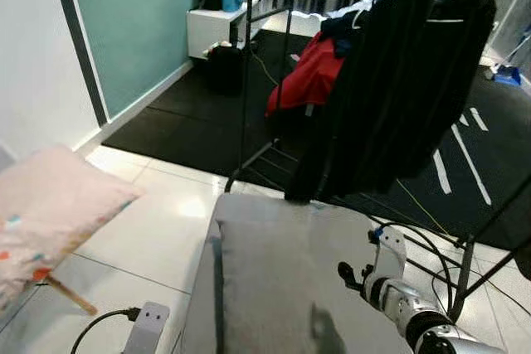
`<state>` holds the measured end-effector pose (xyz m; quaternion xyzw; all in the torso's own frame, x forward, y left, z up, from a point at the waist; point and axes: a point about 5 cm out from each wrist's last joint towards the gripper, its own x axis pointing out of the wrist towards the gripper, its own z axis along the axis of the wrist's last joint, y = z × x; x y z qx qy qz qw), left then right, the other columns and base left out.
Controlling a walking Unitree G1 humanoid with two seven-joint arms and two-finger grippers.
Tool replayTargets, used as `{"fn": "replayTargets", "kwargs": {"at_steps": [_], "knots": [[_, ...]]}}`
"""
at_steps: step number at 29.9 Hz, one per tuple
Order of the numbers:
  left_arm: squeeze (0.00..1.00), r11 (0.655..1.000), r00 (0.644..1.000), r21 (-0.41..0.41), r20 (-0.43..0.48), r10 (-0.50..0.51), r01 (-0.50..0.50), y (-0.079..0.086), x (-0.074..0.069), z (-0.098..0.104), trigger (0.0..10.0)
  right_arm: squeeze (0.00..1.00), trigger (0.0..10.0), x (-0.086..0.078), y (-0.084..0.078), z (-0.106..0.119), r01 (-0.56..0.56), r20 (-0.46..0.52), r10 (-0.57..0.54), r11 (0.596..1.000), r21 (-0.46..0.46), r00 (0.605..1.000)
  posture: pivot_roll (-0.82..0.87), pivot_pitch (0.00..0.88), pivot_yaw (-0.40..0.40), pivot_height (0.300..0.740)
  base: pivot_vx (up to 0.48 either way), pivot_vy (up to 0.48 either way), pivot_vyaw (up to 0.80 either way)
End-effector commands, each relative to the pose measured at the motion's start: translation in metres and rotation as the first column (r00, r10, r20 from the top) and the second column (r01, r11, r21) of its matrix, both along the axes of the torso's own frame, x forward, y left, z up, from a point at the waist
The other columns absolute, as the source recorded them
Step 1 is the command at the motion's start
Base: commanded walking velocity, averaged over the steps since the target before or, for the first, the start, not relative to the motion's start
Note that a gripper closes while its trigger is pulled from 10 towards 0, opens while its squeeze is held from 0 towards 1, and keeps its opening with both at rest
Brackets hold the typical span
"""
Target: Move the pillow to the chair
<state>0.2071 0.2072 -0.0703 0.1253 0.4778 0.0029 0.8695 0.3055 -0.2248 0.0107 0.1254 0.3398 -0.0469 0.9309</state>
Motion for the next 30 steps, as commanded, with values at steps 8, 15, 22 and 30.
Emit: {"fn": "replayTargets", "kwargs": {"at_steps": [8,15,22,30], "knots": [[0.00,1.000,1.000,0.013,-0.027,0.008,-0.008,-0.001,-0.006,-0.004,10.0,0.00,10.0,0.004,-0.008,0.007,0.048,0.041,-0.049,0.998,0.027,0.998,-0.10,0.026,-0.073,0.605,0.000,0.000,0.00],[0.00,0.999,1.000,0.039,-0.016,0.017,-0.017,0.003,-0.008,-0.004,10.0,0.00,10.0,0.009,-0.005,0.013,0.026,0.079,-0.033,0.996,0.084,0.996,-0.09,0.026,-0.064,0.605,0.000,0.000,0.00],[0.00,0.999,1.000,0.050,-0.015,0.015,-0.014,0.006,-0.009,-0.004,10.0,0.00,10.0,0.012,0.004,0.015,-0.006,0.090,-0.014,0.976,0.216,0.996,-0.07,0.054,-0.052,0.605,0.000,0.000,0.00],[0.00,0.997,1.000,0.073,0.001,0.013,-0.013,0.013,-0.012,-0.004,10.0,0.00,10.0,0.006,0.010,0.006,0.014,0.041,-0.025,0.968,0.250,0.999,-0.05,0.095,-0.023,0.605,0.000,0.000,0.00]]}}
